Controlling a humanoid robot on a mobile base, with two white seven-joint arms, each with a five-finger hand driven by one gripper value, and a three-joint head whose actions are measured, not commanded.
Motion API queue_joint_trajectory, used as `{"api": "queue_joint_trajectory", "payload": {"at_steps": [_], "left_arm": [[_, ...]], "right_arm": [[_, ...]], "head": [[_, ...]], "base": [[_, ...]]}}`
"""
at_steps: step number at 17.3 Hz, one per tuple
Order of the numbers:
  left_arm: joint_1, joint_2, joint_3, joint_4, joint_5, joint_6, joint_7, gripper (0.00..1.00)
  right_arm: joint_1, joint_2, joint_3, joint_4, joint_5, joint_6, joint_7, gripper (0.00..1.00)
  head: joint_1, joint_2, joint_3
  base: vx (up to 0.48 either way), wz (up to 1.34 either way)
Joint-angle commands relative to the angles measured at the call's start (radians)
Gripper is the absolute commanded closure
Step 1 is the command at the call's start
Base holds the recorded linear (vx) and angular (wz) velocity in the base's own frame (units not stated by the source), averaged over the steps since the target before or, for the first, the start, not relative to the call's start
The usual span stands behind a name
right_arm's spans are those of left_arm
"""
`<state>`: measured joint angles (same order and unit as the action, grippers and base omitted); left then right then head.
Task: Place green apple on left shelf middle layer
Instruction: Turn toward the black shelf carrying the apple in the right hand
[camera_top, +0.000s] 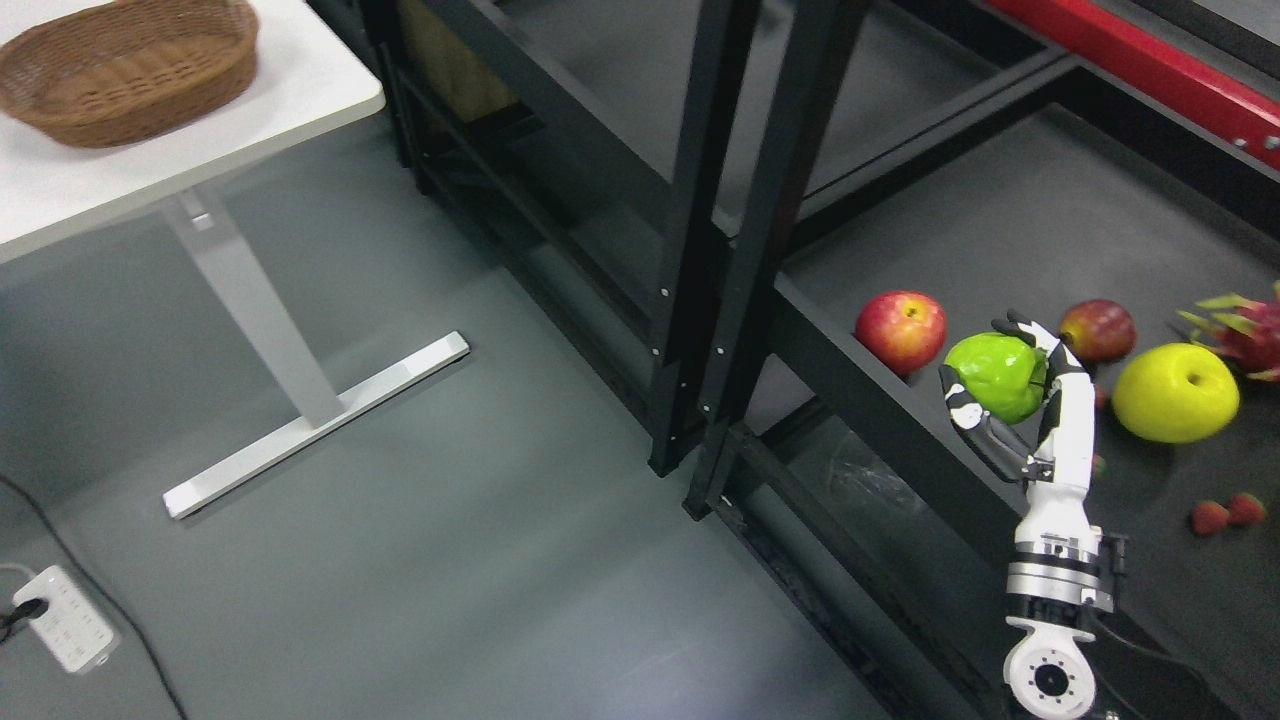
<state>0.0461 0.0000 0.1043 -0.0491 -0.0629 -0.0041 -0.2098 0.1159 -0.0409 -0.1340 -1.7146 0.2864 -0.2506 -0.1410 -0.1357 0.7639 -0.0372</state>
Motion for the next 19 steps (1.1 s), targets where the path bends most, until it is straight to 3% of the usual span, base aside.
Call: {"api": "queue_joint_trajectory", "payload": {"at_steps": [1,5,19], "left_arm": [[0.000,0.017,0.000,0.000,0.000,-0.001,0.000,0.00],[0.000,0.017,0.000,0.000,0.000,-0.001,0.000,0.00],[0.000,0.017,0.000,0.000,0.000,-0.001,0.000,0.00]], "right_arm": [[-0.016,-0.050,-0.073,0.003,0.001,0.013,0.000,1.00],[-0.016,-0.089,-0.107,0.013,-0.001,0.024,0.000,1.00],[-0.022,-0.094,-0.108,0.013,0.000,0.031,0.000,1.00]], "head": [[0.0000,0.000,0.000],[0.0000,0.000,0.000],[0.0000,0.000,0.000]], "base": [[-0.006,-0.76],[0.074,-0.77],[0.108,-0.52]]}}
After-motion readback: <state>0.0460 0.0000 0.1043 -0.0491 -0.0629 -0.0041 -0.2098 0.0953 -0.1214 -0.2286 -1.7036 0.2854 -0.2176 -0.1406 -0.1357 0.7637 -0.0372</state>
